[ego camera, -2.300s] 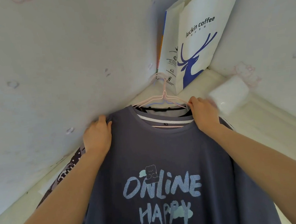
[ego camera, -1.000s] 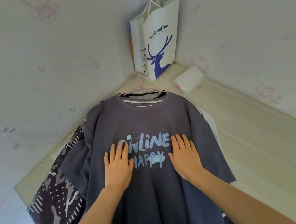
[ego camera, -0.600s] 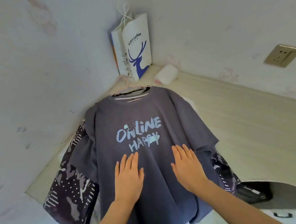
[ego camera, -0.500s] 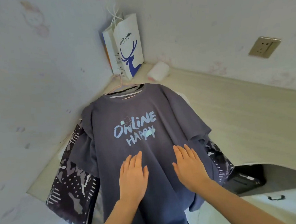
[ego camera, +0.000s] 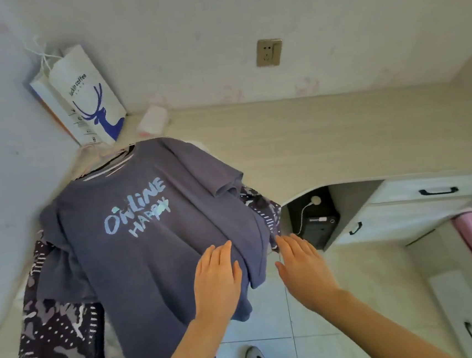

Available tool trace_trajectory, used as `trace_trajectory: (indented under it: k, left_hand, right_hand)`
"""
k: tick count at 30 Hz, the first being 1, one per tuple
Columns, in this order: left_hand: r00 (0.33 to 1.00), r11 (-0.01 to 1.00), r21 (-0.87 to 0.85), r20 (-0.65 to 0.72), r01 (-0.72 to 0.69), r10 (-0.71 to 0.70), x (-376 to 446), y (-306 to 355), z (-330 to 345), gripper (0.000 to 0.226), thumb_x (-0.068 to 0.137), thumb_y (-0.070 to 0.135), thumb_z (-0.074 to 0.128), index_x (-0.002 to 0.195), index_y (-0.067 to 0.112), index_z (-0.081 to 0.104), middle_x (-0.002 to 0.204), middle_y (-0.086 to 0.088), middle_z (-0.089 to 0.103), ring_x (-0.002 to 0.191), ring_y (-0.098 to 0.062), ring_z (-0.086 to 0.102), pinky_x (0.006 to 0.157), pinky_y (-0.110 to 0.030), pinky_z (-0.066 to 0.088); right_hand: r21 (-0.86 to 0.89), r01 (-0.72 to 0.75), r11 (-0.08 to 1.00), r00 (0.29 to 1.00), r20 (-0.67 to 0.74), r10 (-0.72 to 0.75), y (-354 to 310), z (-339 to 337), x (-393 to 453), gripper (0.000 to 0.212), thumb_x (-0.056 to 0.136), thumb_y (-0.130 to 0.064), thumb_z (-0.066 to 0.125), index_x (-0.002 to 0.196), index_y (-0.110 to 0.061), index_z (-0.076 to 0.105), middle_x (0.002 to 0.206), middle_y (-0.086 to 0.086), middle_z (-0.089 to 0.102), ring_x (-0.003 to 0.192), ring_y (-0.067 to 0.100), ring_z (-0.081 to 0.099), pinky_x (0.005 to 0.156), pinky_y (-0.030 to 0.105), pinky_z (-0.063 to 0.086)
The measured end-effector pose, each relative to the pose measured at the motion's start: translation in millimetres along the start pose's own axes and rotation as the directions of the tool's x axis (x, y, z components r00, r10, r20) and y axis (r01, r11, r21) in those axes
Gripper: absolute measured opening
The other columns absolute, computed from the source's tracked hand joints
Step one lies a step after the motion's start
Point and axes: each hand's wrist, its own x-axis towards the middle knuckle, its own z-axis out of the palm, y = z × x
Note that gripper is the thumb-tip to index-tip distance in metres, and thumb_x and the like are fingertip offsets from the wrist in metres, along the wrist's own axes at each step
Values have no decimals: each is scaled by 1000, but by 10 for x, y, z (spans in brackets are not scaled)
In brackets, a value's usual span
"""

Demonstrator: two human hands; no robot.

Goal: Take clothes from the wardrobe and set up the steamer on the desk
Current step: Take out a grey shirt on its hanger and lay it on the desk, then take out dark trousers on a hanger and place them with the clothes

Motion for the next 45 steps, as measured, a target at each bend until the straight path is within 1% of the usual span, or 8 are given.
trace_trajectory:
  k: [5, 7, 11, 13, 20, 28, 36, 45]
  left_hand:
    - [977, 977, -51, 51, -206, 208, -124, 762, 184, 44, 75, 20, 78, 116, 10, 64, 101, -1, 68, 98, -21, 64, 78, -33, 55]
    - [960, 960, -92, 74, -263, 270, -249, 1111, 269, 42, 79, 20, 73, 119, 12, 62, 104, 1, 66, 100, -18, 62, 78, -30, 53]
    - [915, 920, -134, 122, -369, 385, -597, 1848, 459, 42, 82, 20, 70, 122, 11, 61, 111, 0, 67, 103, -20, 62, 82, -32, 53]
    - [894, 904, -142, 153, -402, 422, -837, 2235, 542, 42, 83, 21, 71, 123, 10, 61, 112, -1, 68, 104, -20, 62, 84, -32, 53]
    - [779, 814, -201, 237, -545, 580, -1628, 3424, 954, 40, 90, 25, 62, 128, 11, 58, 118, 0, 66, 112, -19, 59, 91, -31, 51]
    - [613, 681, -254, 301, -687, 730, -2230, 4501, 1268, 40, 94, 27, 53, 132, 14, 55, 122, 1, 64, 118, -18, 54, 94, -31, 47]
    - [497, 564, -265, 280, -782, 821, -2223, 5309, 1515, 38, 88, 22, 62, 124, 10, 62, 114, -1, 67, 112, -22, 59, 88, -35, 52]
    - [412, 470, -341, 231, -814, 881, -1858, 6445, 1931, 37, 85, 18, 65, 121, 9, 63, 113, 0, 67, 106, -19, 61, 82, -34, 54]
  right_hand:
    - [90, -182, 979, 983, 39, 180, 552, -70, -756, 56, 102, -36, 33, 151, -14, 16, 157, 5, 22, 146, 24, 15, 119, 35, 10]
    - [96, -241, 966, 971, 32, 239, 778, -19, -1104, 57, 102, -37, 35, 151, -13, 19, 156, 6, 26, 145, 26, 20, 118, 36, 13]
    - [57, -378, 924, 926, 10, 378, 1242, 75, -1842, 58, 86, -38, 64, 134, -8, 50, 129, 8, 61, 123, 29, 55, 101, 40, 46]
    - [64, -427, 902, 904, -8, 428, 1459, 98, -2242, 58, 80, -38, 71, 127, -7, 57, 121, 7, 65, 116, 29, 60, 96, 40, 51]
    - [72, -568, 820, 816, -81, 572, 2121, 197, -3564, 56, 82, -35, 70, 127, -6, 57, 122, 9, 64, 115, 30, 60, 97, 40, 50]
    - [103, -730, 676, 676, -42, 736, 2675, 273, -4659, 56, 94, -37, 53, 140, -8, 42, 139, 9, 51, 133, 30, 44, 110, 39, 35]
    - [138, -827, 545, 545, -35, 837, 3232, 263, -5103, 56, 94, -35, 54, 140, -5, 43, 137, 11, 53, 132, 31, 45, 110, 38, 34]
    - [147, -884, 443, 440, -56, 896, 4390, 36, -5122, 55, 78, -27, 74, 122, 0, 59, 115, 13, 67, 110, 33, 62, 92, 41, 51]
